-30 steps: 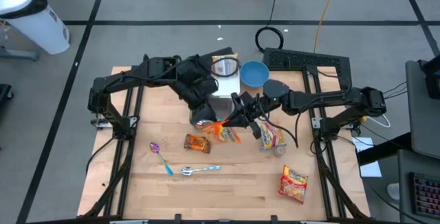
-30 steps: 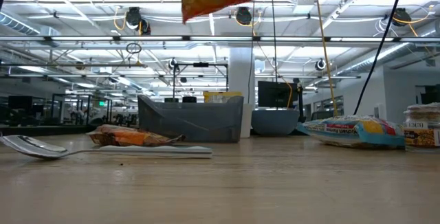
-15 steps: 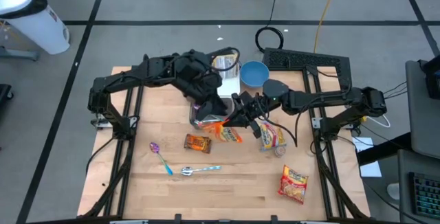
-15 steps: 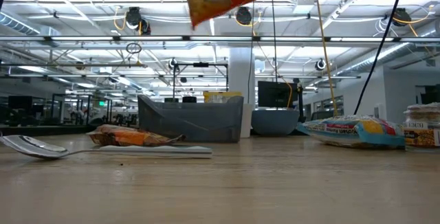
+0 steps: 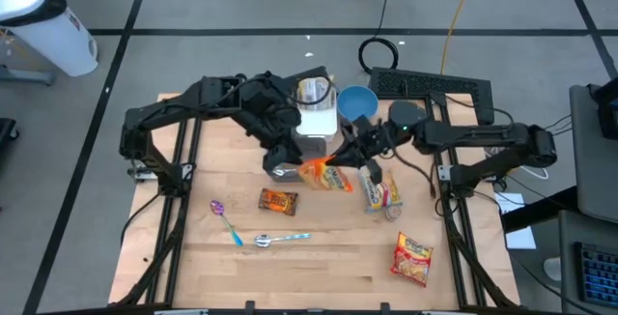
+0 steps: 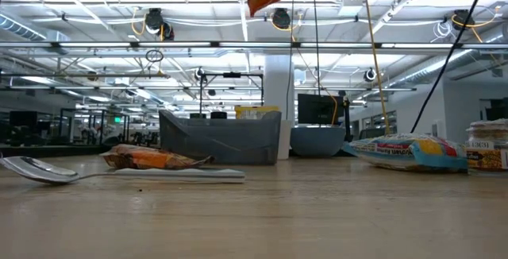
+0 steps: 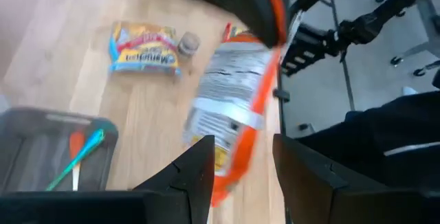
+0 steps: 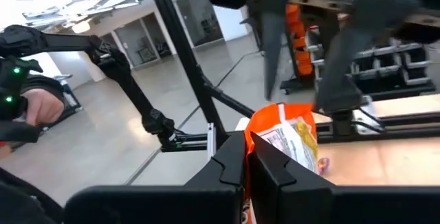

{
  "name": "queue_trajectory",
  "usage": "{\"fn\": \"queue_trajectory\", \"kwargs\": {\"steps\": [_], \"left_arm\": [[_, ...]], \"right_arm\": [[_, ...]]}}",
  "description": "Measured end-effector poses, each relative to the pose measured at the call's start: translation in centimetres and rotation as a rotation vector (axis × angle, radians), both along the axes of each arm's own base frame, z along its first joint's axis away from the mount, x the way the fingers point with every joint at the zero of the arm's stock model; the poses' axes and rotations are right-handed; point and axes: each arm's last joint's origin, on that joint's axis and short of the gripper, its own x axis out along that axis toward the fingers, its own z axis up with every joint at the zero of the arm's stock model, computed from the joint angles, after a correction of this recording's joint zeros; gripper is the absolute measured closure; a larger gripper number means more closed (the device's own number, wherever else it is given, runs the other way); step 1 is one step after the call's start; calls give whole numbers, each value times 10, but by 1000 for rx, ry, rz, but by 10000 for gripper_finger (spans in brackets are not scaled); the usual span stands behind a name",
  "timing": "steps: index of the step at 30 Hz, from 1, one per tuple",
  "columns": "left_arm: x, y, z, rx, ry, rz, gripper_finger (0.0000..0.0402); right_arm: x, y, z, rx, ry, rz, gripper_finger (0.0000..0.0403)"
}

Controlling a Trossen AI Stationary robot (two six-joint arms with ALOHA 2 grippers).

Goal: Pick & Place Food Item
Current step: Put the orange noodle pack into the white bin

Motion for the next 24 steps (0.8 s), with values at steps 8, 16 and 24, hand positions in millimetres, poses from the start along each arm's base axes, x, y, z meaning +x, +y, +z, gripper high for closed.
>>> {"fn": "queue_trajectory", "kwargs": {"steps": [8,16,24], "left_arm": [[-24,0,26,134,-124,118,245],[-13,-4,29,233,-245,171,245],[10,0,-15,179,-202,206,245]], "right_arm": [[-36,-11,18,-52,9,-112,403],[-47,-14,28,-60,-48,-134,403],[-57,-12,40,-60,-121,-136,403]]}}
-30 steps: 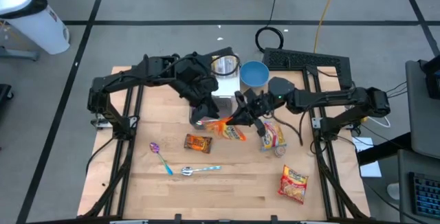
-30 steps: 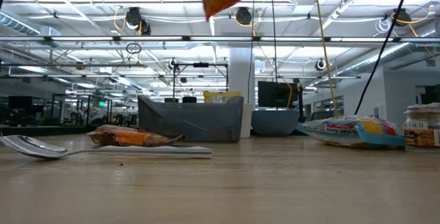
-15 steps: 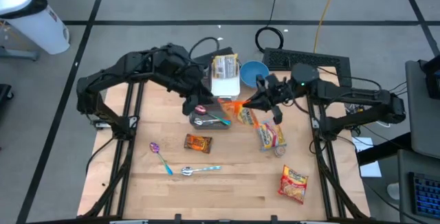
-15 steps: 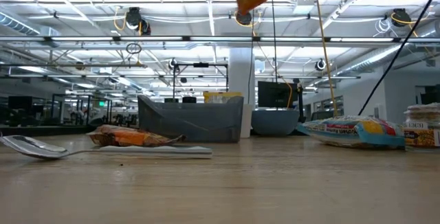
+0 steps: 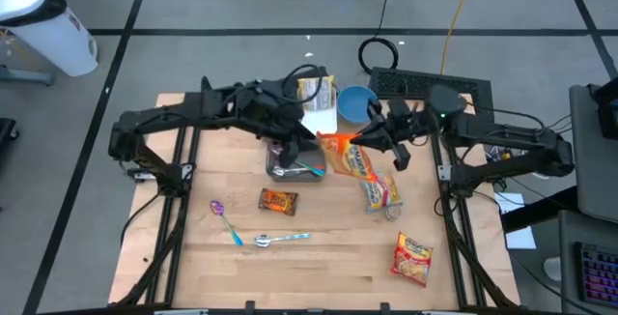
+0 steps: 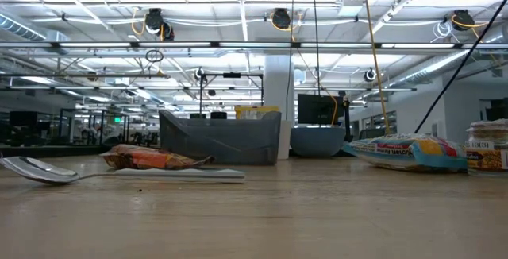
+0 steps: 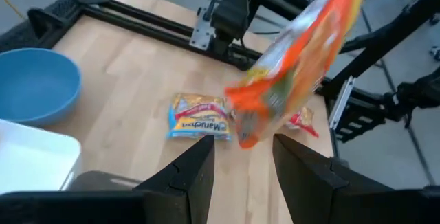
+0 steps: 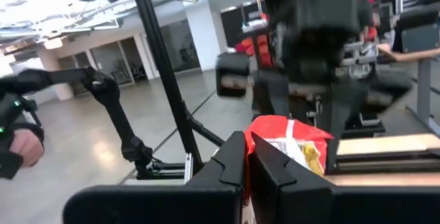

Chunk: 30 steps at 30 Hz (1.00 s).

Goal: Pick & Place Food Item
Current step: Put the orange noodle pack into the white bin

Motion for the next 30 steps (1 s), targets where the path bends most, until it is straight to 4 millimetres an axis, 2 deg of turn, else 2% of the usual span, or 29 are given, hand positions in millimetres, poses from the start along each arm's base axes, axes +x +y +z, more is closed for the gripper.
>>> {"fn": "queue_trajectory", "kwargs": {"steps": [3,10,19,25,30], "left_arm": [[7,-1,-7,-14,-48,-1,245],[20,-1,-8,-36,-235,-43,245],[28,8,-31,-85,-282,6,245],[28,20,-31,-87,-315,39,245],[25,27,-28,-110,-334,2,245]], "right_arm": [[-7,-1,5,-2,-22,-10,403],[-14,-4,9,-6,-41,-28,403],[-13,-4,8,-7,-37,-21,403],[-14,-3,8,-2,-33,2,403],[-14,-3,8,6,-31,4,403]]}}
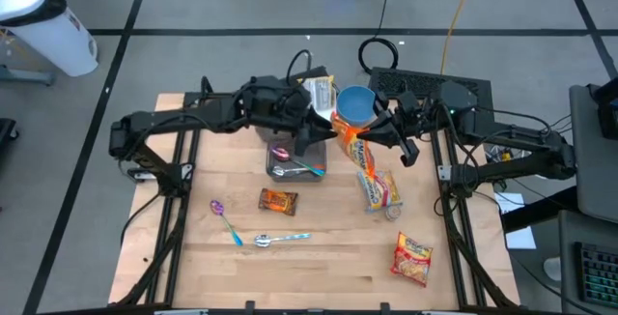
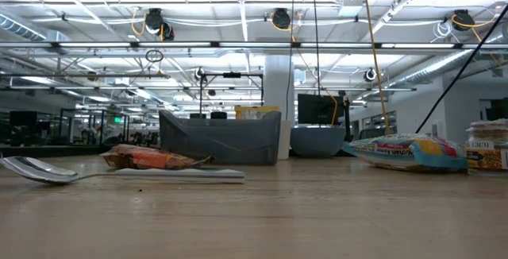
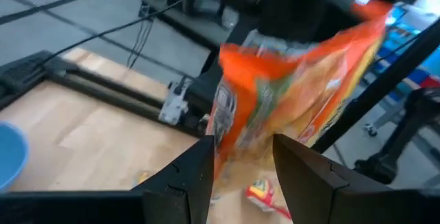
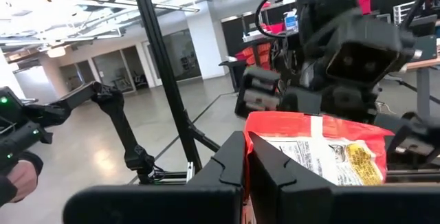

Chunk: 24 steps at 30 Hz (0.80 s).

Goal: Pick & Place Food Item
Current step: Put the orange noodle pack into the white bin

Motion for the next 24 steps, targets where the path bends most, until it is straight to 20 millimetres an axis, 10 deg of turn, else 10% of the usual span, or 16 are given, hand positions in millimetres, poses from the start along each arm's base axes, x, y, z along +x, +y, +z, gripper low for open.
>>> {"fn": "queue_trajectory", "kwargs": {"steps": [24], "left_arm": [[-4,0,17,-19,-138,-108,245]], "right_arm": [[0,0,-2,-3,17,-1,403]]}}
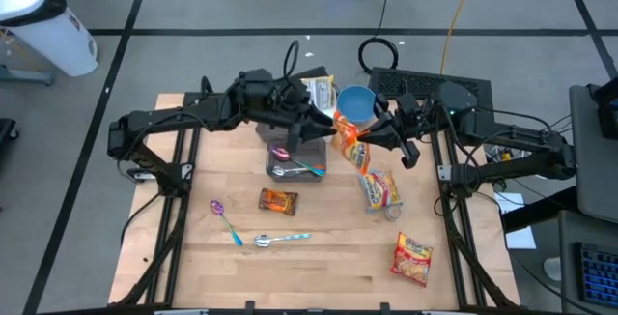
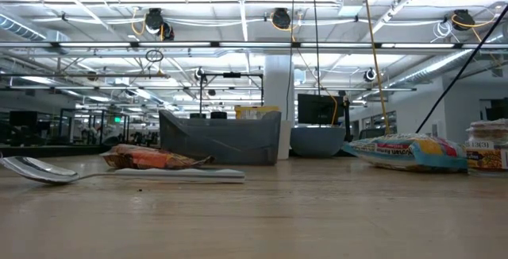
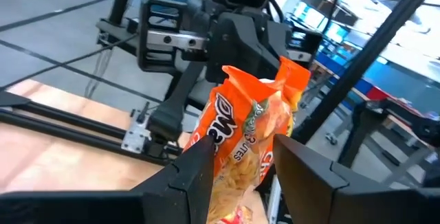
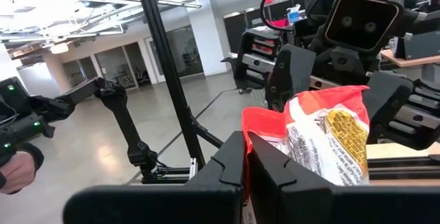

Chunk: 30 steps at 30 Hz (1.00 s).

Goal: Pick & Place Food Item
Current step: Put the orange noodle pack into the white bin

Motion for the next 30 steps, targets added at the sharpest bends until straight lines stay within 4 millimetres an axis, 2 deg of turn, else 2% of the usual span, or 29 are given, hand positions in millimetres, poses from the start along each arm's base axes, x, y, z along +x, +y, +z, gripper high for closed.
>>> {"fn": "queue_trajectory", "kwargs": {"steps": [6,16,30], "left_arm": [[1,0,0,10,-4,64,263],[1,1,0,47,-8,75,393],[1,2,0,55,-9,96,398]], "right_arm": [[0,0,0,2,4,-8,403],[1,0,-1,1,4,-3,403],[3,-1,-2,3,9,-8,403]]}}
